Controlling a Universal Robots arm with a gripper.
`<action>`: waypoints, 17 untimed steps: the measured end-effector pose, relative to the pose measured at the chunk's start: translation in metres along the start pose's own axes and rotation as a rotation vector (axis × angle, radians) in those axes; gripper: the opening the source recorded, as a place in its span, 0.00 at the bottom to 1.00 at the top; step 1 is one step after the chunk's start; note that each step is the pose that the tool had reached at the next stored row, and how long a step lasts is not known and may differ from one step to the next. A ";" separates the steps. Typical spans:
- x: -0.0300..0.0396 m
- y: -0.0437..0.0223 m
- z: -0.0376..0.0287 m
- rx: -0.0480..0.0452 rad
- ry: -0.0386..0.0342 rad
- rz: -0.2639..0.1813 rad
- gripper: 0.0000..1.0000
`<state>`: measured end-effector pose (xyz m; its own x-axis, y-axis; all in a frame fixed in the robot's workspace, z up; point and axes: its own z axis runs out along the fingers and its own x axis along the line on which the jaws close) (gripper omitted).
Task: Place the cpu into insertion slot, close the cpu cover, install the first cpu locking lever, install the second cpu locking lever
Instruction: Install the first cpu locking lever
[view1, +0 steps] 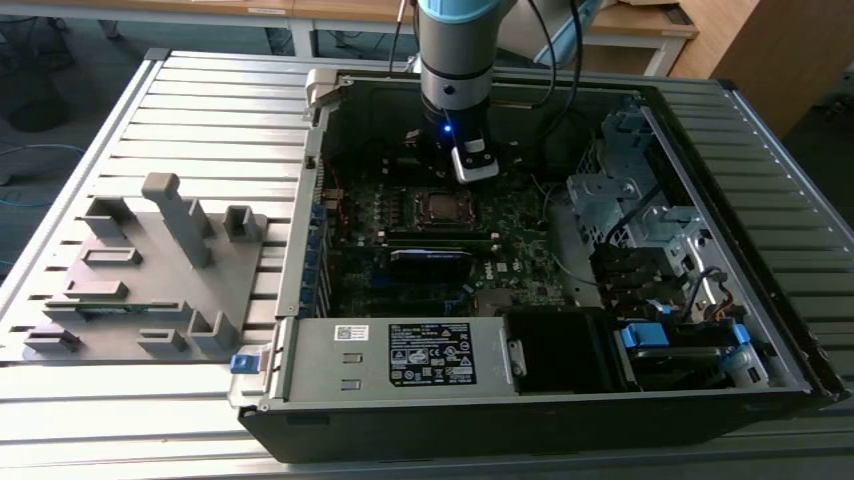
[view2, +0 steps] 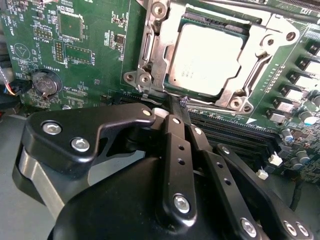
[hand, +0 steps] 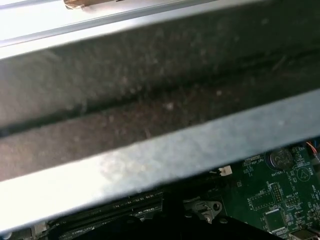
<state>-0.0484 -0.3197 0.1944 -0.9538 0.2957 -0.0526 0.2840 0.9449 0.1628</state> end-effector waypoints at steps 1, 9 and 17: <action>0.0000 0.0000 0.0000 0.0003 -0.0001 0.000 0.10; 0.0000 0.0010 -0.0027 0.0016 -0.0006 0.000 0.10; 0.0013 0.0055 -0.0038 0.0013 -0.0004 0.000 0.10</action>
<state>-0.0484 -0.3146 0.1989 -0.9538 0.2958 -0.0530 0.2841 0.9451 0.1615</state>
